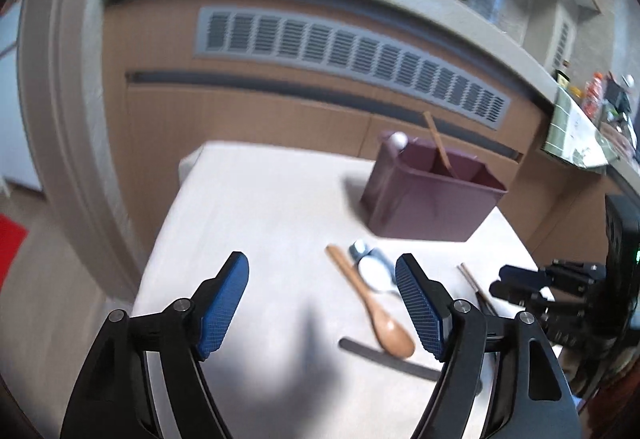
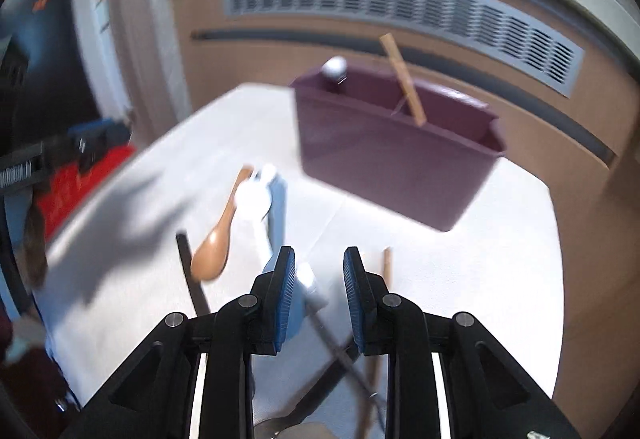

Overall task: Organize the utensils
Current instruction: 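Grasp the second wooden chopstick with the right tool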

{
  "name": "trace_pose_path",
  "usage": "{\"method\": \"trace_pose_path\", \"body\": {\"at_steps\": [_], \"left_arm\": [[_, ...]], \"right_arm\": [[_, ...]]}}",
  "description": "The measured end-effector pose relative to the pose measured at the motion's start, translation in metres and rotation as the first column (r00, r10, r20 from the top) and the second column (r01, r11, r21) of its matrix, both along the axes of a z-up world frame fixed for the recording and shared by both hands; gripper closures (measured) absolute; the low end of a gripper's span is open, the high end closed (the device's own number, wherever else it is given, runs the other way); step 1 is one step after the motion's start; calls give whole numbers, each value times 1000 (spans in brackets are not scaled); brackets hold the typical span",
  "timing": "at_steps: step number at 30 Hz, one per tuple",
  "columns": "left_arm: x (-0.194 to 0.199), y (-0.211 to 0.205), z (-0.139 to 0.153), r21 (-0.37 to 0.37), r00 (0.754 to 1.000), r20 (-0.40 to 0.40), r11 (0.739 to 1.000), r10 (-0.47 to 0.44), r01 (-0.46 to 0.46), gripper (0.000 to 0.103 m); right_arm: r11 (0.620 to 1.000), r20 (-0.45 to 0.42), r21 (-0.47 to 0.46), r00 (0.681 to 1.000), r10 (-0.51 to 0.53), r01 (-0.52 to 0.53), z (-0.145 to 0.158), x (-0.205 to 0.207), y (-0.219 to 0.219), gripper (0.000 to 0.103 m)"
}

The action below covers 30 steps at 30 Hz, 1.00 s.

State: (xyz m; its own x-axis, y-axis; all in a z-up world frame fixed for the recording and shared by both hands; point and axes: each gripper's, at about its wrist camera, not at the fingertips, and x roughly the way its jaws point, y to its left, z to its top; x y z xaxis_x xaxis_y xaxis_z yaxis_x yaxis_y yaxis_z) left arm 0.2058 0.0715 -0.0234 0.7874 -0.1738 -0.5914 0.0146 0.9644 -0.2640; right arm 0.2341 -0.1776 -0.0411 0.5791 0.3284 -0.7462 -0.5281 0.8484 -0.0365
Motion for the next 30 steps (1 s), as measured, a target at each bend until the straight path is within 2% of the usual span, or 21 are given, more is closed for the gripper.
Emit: {"method": "trace_pose_path", "body": {"at_steps": [3, 5, 9, 14, 23, 25, 27, 30], "left_arm": [[-2, 13, -9, -27, 999, -29, 999, 23, -24, 26], [-1, 17, -14, -28, 999, -44, 999, 29, -30, 21], [7, 12, -24, -50, 997, -75, 999, 6, -10, 20], [13, -8, -30, -60, 994, -97, 997, -52, 47, 20], [15, -32, -34, 7, 981, -155, 993, -113, 115, 17], [14, -40, -36, 7, 975, -168, 989, -142, 145, 17], [12, -49, -37, 8, 970, -175, 985, -166, 170, 17], [9, -61, -37, 8, 967, -171, 981, -191, 196, 17]], "right_arm": [[999, -20, -13, 999, -31, 30, -11, 4, -8, 80], [995, -52, -22, 994, -101, 100, -22, 12, -23, 80], [981, -129, -44, 973, -191, 187, -44, 22, -45, 80], [981, -153, -28, 969, -196, 194, -53, 27, -47, 80], [979, -194, 35, 962, -191, 201, -54, 28, -57, 80], [980, -192, 45, 964, -184, 195, -54, 22, -61, 82], [980, -181, 39, 966, -184, 194, -53, 15, -64, 96], [976, -167, 31, 964, -207, 215, -53, 11, -69, 98]]}}
